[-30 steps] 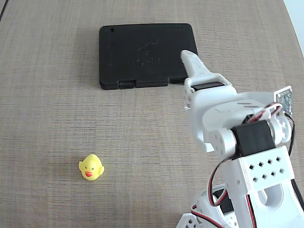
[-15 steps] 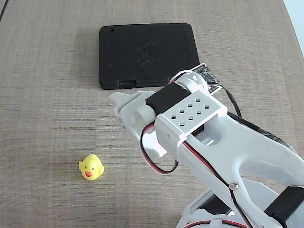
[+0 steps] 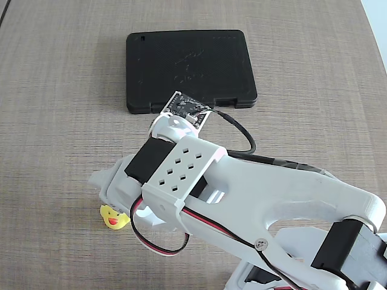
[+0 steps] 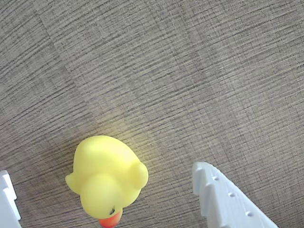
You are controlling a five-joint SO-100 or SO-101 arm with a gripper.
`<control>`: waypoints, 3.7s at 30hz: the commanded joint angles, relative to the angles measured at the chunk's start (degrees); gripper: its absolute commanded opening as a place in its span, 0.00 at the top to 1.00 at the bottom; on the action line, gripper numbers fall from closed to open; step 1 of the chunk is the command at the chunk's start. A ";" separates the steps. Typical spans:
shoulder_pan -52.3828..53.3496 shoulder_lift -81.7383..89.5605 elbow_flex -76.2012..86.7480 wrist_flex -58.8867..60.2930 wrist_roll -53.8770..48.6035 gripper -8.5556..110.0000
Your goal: Grasp a duck and put it on the black surface.
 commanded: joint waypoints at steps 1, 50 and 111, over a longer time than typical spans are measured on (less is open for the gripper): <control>-1.23 -0.44 -2.55 -0.26 -0.44 0.60; -3.60 -10.02 -7.21 -4.92 -0.26 0.71; 35.95 -8.53 -29.71 -8.44 -0.18 0.83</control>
